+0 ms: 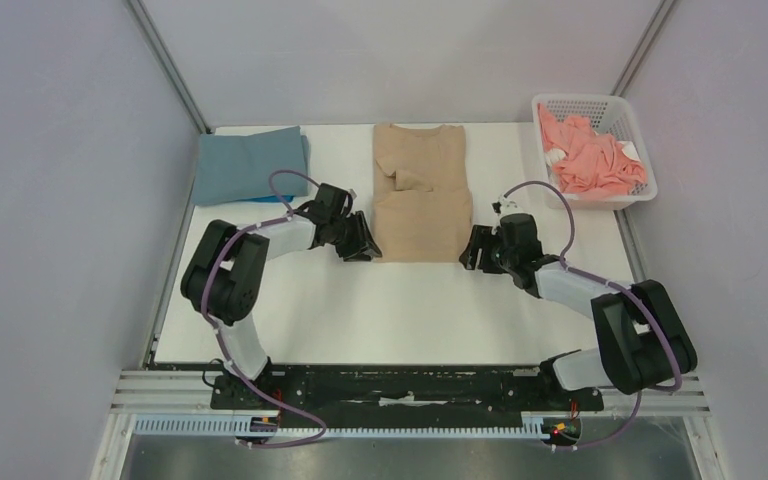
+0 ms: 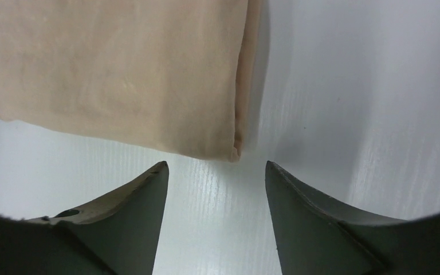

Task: Fold and stack the t-shirts
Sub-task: Grab one side of the 2/3 rectangular tshirt with both arms

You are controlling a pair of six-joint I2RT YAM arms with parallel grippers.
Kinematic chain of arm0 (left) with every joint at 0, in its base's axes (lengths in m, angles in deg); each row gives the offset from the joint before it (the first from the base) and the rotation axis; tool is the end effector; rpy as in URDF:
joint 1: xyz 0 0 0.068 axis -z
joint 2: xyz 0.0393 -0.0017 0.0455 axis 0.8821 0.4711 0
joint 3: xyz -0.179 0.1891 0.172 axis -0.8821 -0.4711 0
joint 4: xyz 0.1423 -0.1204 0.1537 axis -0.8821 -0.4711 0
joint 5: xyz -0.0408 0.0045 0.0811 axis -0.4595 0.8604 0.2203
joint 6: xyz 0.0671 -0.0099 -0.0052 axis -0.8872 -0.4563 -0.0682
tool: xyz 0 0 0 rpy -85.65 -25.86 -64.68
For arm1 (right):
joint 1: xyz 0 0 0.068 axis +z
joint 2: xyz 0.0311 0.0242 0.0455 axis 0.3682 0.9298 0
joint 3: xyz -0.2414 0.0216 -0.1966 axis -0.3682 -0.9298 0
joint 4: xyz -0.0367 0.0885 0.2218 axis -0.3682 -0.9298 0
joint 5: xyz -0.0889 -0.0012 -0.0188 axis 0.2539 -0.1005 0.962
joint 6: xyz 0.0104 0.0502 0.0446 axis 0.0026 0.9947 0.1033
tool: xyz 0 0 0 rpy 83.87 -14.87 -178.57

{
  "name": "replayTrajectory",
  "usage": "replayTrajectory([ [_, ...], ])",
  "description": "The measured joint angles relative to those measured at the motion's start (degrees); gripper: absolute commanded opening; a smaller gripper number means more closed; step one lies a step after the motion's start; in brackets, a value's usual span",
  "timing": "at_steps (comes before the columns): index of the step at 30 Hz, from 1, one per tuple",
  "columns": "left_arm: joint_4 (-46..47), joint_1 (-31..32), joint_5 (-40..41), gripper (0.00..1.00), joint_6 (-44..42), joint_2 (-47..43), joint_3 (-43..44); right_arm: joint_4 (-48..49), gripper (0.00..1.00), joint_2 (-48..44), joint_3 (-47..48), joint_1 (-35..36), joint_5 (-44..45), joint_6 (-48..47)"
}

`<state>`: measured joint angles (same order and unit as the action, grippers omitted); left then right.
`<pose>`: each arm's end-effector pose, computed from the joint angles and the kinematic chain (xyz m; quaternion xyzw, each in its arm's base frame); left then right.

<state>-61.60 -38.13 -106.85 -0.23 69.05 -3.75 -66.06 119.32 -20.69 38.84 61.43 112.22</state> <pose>0.3187 -0.1616 0.1844 -0.0698 0.9421 -0.2925 0.1485 0.2384 0.0803 0.1997 0.0190 0.9120 0.1856 0.3654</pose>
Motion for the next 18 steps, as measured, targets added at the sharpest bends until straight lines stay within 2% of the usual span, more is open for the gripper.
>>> replayTrajectory([
  [3, 0.8, 0.2, -0.9, 0.24, 0.5, 1.4, 0.7, 0.7, 0.55, 1.8, -0.2, 0.0, -1.0, 0.3],
  [4, 0.8, 0.2, -1.3, 0.18, 0.6, 1.8, 0.9, 0.9, 0.51, 2.2, -0.3, 0.0, -1.3, 0.4],
  [5, 0.9, 0.3, -1.3, 0.06, 0.7, 2.0, 1.0, 1.6, 0.49, 2.6, -0.3, 0.0, -1.6, 0.5],
  [6, 1.0, 0.3, -1.5, 0.02, 0.7, 2.3, 1.0, 2.2, 0.46, 2.9, -0.3, 0.0, -1.9, 0.5],
  [11, 1.4, 0.3, -2.1, 0.02, 0.9, 2.9, 1.1, 5.2, 0.42, 4.9, -0.4, 0.0, -3.4, 0.9],
  [13, 1.4, 0.3, -2.1, 0.02, 0.9, 2.9, 1.1, 6.4, 0.34, 5.4, -0.4, 0.0, -3.5, 0.9],
  [14, 1.4, 0.3, -2.1, 0.02, 1.0, 3.0, 1.2, 6.7, 0.26, 5.7, -0.4, 0.0, -3.5, 0.9],
  [15, 1.4, 0.3, -2.1, 0.02, 1.0, 3.0, 1.2, 7.1, 0.11, 6.0, -0.4, 0.0, -3.5, 0.9],
  [16, 1.5, 0.3, -2.0, 0.02, 1.0, 3.0, 1.2, 7.4, 0.01, 6.3, -0.4, 0.0, -3.5, 0.9],
  [18, 1.6, 0.4, -2.0, 0.02, 1.0, 3.0, 1.2, 7.8, 0.00, 6.9, -0.5, 0.0, -3.5, 1.0],
])
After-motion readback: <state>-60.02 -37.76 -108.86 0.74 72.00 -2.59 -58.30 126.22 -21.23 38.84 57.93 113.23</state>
